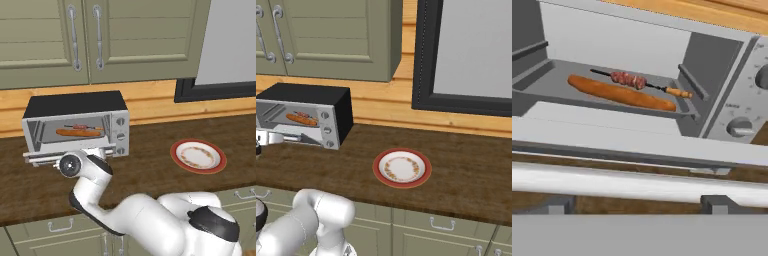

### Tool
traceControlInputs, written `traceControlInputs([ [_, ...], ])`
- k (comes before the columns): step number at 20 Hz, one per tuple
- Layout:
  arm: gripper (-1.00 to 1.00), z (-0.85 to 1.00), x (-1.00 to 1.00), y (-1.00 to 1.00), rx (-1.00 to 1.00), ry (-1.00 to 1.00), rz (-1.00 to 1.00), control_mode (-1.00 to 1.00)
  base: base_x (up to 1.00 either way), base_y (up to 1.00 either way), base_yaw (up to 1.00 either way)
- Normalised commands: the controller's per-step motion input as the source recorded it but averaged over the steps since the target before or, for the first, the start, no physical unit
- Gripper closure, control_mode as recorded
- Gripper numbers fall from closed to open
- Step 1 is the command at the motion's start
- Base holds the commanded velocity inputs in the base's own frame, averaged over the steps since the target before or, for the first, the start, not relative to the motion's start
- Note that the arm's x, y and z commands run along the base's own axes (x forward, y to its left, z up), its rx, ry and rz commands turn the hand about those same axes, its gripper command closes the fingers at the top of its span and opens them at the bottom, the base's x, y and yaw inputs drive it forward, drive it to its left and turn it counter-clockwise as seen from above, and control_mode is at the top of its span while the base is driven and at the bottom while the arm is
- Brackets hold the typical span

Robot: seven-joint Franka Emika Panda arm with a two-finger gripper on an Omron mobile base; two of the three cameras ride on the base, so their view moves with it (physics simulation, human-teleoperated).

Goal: Pick up the kebab skewer and baguette bread, and place them inside the toaster oven. Close the toaster oven door and start by setting the timer.

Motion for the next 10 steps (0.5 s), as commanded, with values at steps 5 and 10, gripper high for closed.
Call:
traceControlInputs([
  [5,-1.00,0.44,0.84,-0.29,0.00,-0.01,-0.01,-1.00,0.00,0.00,0.00],
  [10,-1.00,0.09,0.40,-0.22,0.00,0.00,-0.01,-1.00,0.00,0.00,0.00],
])
